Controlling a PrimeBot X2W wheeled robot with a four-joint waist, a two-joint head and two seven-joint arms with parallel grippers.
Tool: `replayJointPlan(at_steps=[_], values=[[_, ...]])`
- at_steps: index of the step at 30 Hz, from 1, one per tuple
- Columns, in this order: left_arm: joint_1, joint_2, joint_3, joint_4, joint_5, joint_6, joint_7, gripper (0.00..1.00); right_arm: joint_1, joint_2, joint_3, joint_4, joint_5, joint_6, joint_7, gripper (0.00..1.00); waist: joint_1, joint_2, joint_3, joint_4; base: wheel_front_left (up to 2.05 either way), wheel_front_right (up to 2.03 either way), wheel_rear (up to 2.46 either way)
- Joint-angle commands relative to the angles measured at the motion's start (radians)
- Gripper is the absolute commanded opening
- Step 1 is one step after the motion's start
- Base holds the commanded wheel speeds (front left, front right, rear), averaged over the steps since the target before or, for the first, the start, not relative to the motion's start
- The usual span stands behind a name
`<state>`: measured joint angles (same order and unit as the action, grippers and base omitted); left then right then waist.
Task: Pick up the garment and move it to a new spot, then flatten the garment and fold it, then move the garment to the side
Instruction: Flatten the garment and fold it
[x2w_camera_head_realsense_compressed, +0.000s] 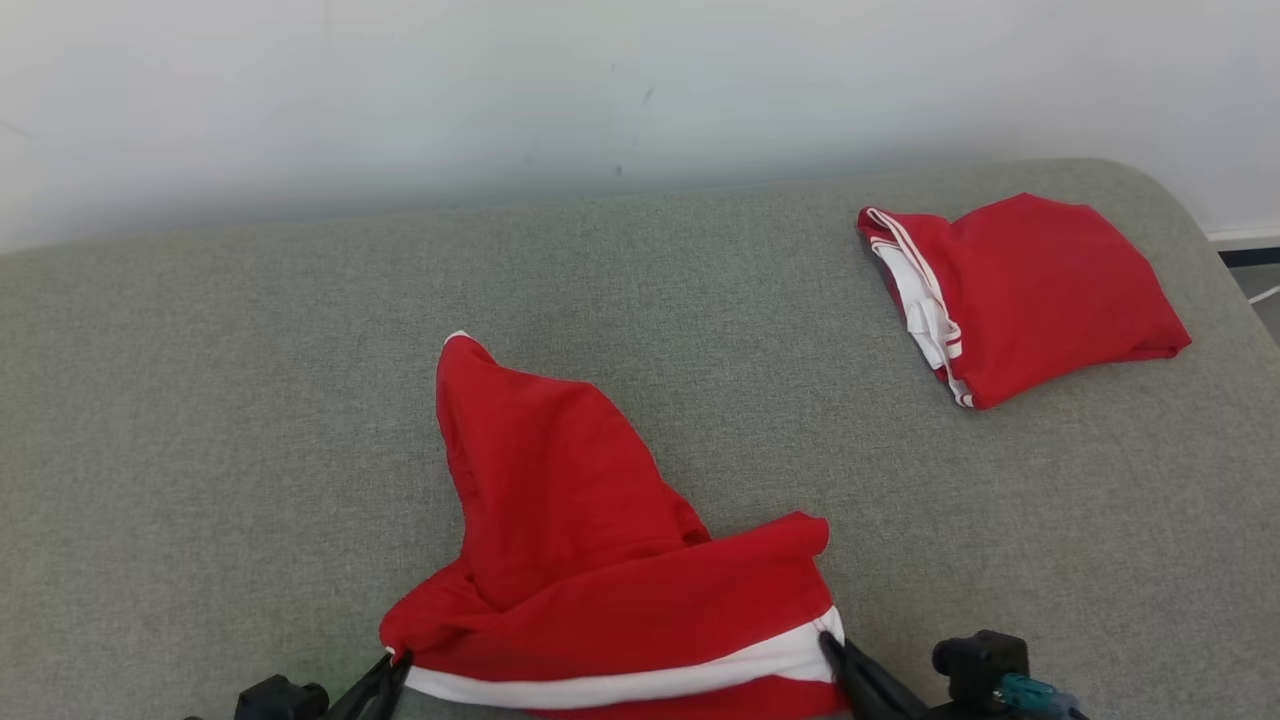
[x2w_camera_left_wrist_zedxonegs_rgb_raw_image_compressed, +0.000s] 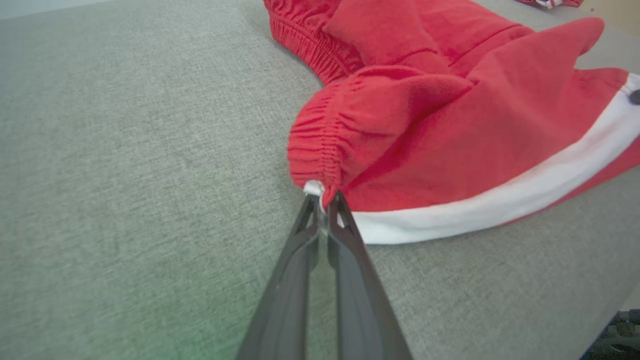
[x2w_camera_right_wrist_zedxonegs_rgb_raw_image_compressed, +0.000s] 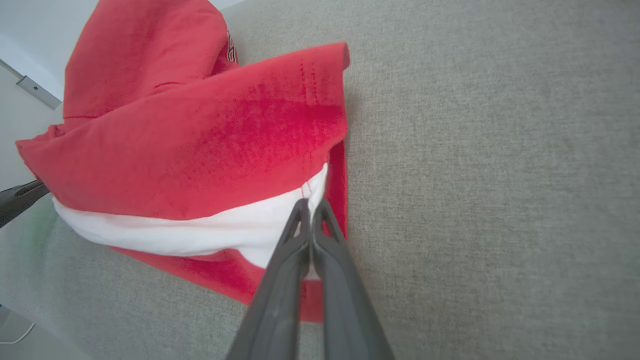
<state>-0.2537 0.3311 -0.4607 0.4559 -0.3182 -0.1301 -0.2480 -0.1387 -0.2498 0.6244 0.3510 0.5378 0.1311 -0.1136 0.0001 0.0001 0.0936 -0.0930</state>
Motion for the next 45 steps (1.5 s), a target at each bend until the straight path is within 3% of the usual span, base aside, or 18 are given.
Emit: replayJointPlan(at_steps=[1,13,21,26,31,40,45], values=[[0.006,0.003,0.005,0.001,-0.006,0.004,-0.008,0.00,-0.004,-0.009,-0.003,-0.002,0.005,-0.001,-0.007,0.00,-0.0001,-0.0001,-0.003,0.002,0.00,0.00,0.00],[0.085,0.000,0.045,-0.176,-0.002,0.058,-0.018,0.00,-0.005,-0.037,-0.045,-0.149,0.049,-0.001,-0.053,0.00,-0.0001,-0.0001,-0.020,0.029,0.00,0.00,0.00],[-0.038,0.051,0.091,-0.298,-0.002,0.066,0.042,0.00,-0.133,-0.060,-0.068,-0.250,0.093,-0.001,-0.003,0.00,-0.0001,-0.0001,-0.004,0.030,0.00,0.00,0.00],[-0.234,0.085,0.109,-0.314,-0.027,0.036,0.139,0.00,-0.335,-0.049,-0.063,-0.227,0.142,-0.001,0.029,0.00,-0.0001,-0.0001,0.058,0.025,0.00,0.00,0.00],[-0.496,0.117,0.113,-0.257,-0.038,0.016,0.233,0.00,-0.610,-0.022,-0.066,-0.124,0.195,-0.001,0.050,0.00,-0.0001,-0.0001,0.158,0.024,0.00,0.00,0.00],[-1.013,0.100,0.073,-0.043,-0.086,0.002,0.332,0.00,-1.131,0.012,-0.071,0.136,0.312,-0.001,0.074,0.00,-0.0001,-0.0001,0.321,0.034,0.00,0.00,0.00],[-1.200,0.076,0.068,0.067,-0.104,0.002,0.341,0.00,-1.316,0.031,-0.089,0.262,0.351,-0.001,0.070,0.00,-0.0001,-0.0001,0.357,0.026,0.00,0.00,0.00]])
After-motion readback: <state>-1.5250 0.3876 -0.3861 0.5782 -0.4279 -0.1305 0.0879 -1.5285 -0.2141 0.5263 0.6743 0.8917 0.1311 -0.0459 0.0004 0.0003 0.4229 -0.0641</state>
